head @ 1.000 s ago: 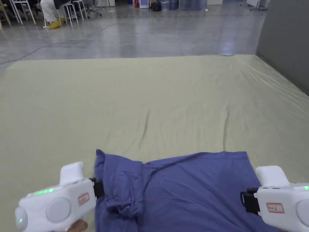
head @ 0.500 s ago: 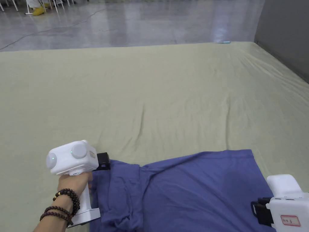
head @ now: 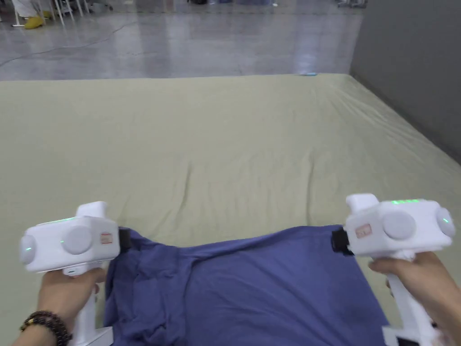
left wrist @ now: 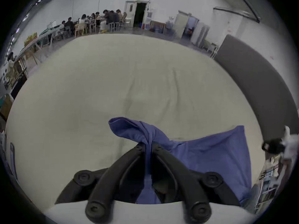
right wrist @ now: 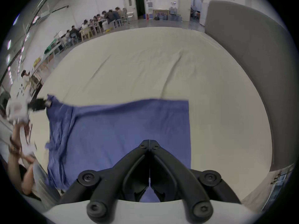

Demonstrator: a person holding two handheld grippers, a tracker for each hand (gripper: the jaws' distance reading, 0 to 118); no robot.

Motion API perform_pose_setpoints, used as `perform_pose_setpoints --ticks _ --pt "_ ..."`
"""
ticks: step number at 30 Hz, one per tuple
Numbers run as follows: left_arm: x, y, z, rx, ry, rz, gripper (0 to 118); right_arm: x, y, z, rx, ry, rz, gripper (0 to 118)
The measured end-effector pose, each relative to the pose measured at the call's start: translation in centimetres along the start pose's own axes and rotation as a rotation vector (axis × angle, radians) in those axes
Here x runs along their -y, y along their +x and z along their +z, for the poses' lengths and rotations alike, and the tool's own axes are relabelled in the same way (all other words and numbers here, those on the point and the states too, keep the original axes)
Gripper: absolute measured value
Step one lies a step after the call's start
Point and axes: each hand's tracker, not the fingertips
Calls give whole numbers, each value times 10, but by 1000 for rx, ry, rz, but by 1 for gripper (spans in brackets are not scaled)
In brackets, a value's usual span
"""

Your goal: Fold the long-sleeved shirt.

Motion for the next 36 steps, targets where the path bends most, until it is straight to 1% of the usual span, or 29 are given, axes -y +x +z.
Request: perform_pose_setpoints --ticks 1,2,3,4,5,6,7,8,9,11,12,14,15,16,17,18,19,20,22,26,27,28,29,30,32,36 --pt "1 0 3 10 6 1 4 -13 9 -10 -7 -2 -26 17" --pt "2 -1 5 23 13 6 4 -28 20 -24 1 -22 -47 45" --pt "3 -1 6 31 12 8 4 -40 30 -40 8 -49 -82 81" --pt "3 1 4 33 13 10 4 -48 38 -54 33 -83 -101 84" --pt "5 0 4 38 19 17 4 -54 46 -68 82 -113 -116 81" --pt "6 -1 3 43 20 22 4 -60 56 -83 107 -155 -137 81" --pt "7 -2 1 43 18 26 4 -63 62 -94 110 -178 -152 81" --pt "6 0 -2 40 12 36 4 -65 68 -104 86 -208 -170 81" --pt "7 -2 -4 38 5 45 4 -66 72 -112 59 -217 -188 77" --pt "6 -4 -7 34 1 52 4 -66 75 -122 21 -192 -208 68" --pt "5 -3 -9 31 1 52 4 -68 75 -127 20 -193 -214 61" --pt "4 -4 -11 23 -3 52 4 -68 69 -136 29 -204 -209 43" --pt "3 -5 -11 22 -5 53 4 -67 66 -141 36 -213 -196 39" --pt "3 -4 -12 21 -5 53 4 -67 63 -147 55 -247 -173 39" --pt "2 -4 -12 20 -5 53 4 -65 59 -152 96 -256 -137 32" --pt "1 -5 -12 22 -5 51 4 -63 53 -152 102 -241 -113 30" --pt "1 -5 -12 24 -4 49 4 -63 52 -153 99 -240 -122 30" --pt "1 -4 -12 22 0 47 4 -64 53 -153 105 -245 -124 26" --pt "1 -4 -12 21 2 44 4 -65 50 -153 109 -265 -118 5" --pt "6 -4 -4 29 20 65 4 -62 46 -136 118 -239 -124 4" --pt "8 -4 3 35 32 68 4 -61 44 -126 104 -209 -138 4" --pt "10 -3 11 38 42 68 4 -59 42 -114 90 -168 -129 4" --pt "11 -3 21 45 56 65 4 -55 41 -100 68 -140 -121 4" --pt "12 -3 31 53 73 58 4 -50 41 -81 61 -97 -123 4" --pt "21 1 58 56 105 44 4 -36 38 -45 53 -33 -102 4" --pt "56 4 118 70 160 4 4 17 38 35 8 76 -72 4"
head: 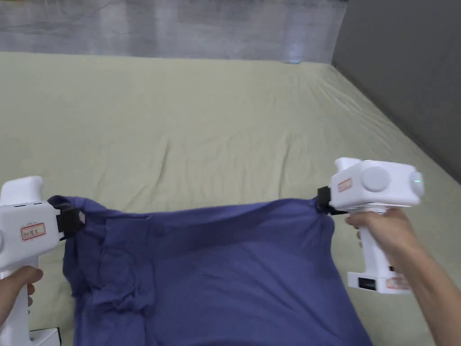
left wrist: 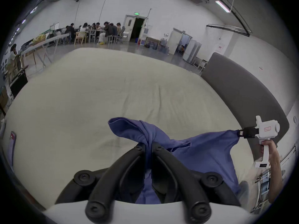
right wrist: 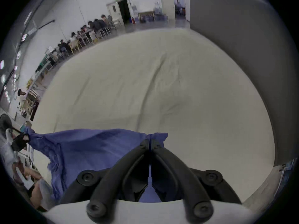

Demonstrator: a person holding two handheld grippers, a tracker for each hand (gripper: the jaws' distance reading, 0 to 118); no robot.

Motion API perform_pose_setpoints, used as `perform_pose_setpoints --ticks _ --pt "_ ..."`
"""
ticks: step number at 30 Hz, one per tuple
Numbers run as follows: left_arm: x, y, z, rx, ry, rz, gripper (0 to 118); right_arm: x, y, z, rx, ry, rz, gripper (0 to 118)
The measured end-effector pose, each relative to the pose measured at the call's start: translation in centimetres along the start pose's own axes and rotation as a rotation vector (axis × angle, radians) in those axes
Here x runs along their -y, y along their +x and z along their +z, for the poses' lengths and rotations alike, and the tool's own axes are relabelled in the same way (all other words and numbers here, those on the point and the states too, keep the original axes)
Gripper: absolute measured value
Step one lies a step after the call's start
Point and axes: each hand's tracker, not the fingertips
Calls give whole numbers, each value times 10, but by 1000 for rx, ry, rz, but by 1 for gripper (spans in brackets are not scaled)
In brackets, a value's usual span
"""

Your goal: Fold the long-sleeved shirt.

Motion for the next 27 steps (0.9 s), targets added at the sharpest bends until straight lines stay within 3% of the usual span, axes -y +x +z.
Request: perform_pose_setpoints --ticks 7,12,14,15,17,20,21,22,23,24,25,27 --pt "95 1 78 -31 -112 36 4 138 4 93 -11 -14 43 4" --pt "177 -2 70 -22 -339 64 4 206 18 53 31 -273 62 4" --pt "189 -2 62 -39 -382 62 4 215 19 31 92 -353 122 4" --pt "192 -3 60 -43 -373 57 4 218 19 24 109 -356 142 4" --pt "190 -6 58 -66 -362 75 4 208 18 27 92 -321 97 4" --pt "186 -14 58 -32 -351 132 4 202 11 20 125 -349 143 4" --pt "185 -17 59 -16 -343 156 11 203 9 20 128 -346 160 10" --pt "183 -20 64 3 -332 186 38 201 7 24 126 -341 172 32" --pt "181 -23 70 32 -313 202 89 199 7 32 107 -326 183 69" --pt "178 -24 75 41 -316 199 118 195 7 41 85 -315 168 110" --pt "175 -25 82 49 -316 196 118 191 5 51 90 -294 150 117" --pt "159 -25 108 79 -224 185 118 180 -5 85 76 -143 147 115"
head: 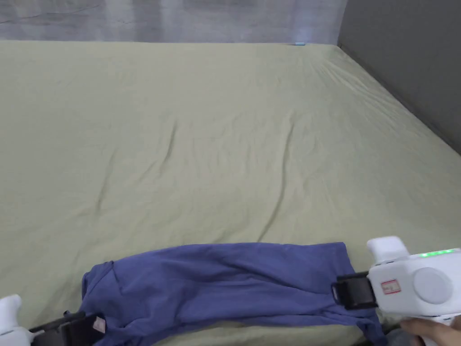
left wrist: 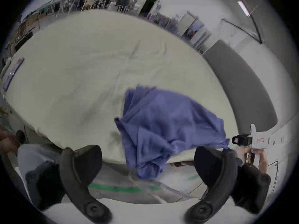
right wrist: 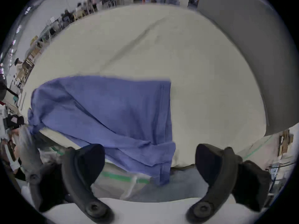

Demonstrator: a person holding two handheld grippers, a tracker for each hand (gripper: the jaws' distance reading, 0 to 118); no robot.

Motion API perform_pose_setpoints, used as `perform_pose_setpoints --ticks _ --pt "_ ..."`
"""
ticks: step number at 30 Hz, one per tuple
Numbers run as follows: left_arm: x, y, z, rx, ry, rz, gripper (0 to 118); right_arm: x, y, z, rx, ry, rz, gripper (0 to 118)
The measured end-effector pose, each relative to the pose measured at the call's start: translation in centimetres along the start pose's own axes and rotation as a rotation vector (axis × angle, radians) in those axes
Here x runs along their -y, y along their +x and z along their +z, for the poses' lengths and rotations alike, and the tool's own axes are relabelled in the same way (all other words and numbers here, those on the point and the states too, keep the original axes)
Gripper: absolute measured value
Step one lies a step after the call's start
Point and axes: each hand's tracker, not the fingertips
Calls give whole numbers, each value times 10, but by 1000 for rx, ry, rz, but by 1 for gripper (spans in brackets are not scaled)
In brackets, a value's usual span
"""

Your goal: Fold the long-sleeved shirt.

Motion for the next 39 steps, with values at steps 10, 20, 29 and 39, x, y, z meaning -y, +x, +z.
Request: perform_pose_setpoints --ticks 10,20,29,39 --pt "-35 19 11 34 86 -90 0 -35 -65 44 -71 243 22 2" --pt "-37 -58 -25 284 -87 187 118 -39 -79 37 -114 228 35 2" --pt "-8 -89 -111 608 -186 401 118 -35 -86 29 -107 191 43 2" --pt "-32 -82 -144 634 -140 300 20 -31 -83 30 -107 187 35 2"
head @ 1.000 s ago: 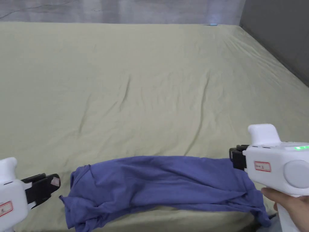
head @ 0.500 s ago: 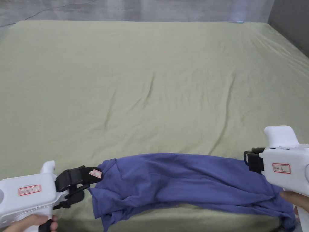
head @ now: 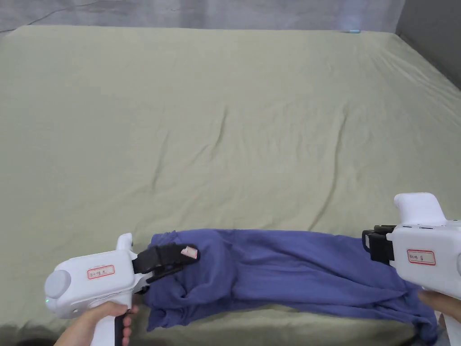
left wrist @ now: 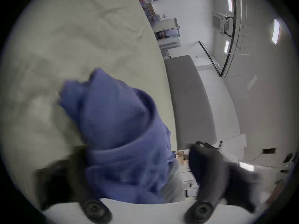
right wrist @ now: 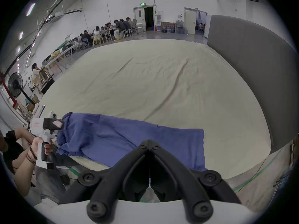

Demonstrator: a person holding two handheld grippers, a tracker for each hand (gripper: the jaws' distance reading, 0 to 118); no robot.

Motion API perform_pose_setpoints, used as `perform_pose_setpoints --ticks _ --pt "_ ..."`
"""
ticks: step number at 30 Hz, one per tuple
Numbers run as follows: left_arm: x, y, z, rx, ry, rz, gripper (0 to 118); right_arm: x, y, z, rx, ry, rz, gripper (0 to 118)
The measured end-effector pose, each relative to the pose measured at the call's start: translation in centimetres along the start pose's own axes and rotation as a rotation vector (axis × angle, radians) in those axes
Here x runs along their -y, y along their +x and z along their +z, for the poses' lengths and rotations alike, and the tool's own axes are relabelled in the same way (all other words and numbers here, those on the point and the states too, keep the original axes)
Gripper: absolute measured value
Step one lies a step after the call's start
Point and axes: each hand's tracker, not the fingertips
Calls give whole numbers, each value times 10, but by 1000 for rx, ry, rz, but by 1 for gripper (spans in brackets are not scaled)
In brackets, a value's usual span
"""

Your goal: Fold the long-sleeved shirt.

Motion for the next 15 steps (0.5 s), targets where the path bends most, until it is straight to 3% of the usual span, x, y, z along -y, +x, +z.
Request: perform_pose_setpoints --ticks 2,10,15 --pt "5 5 -8 -178 35 -50 20 1 2 0 4 -3 -2 2" --pt "-4 28 19 -166 79 -117 19 2 7 3 26 -10 -8 2" --pt "-23 32 72 -209 166 -127 19 -2 3 1 30 -9 -5 2"
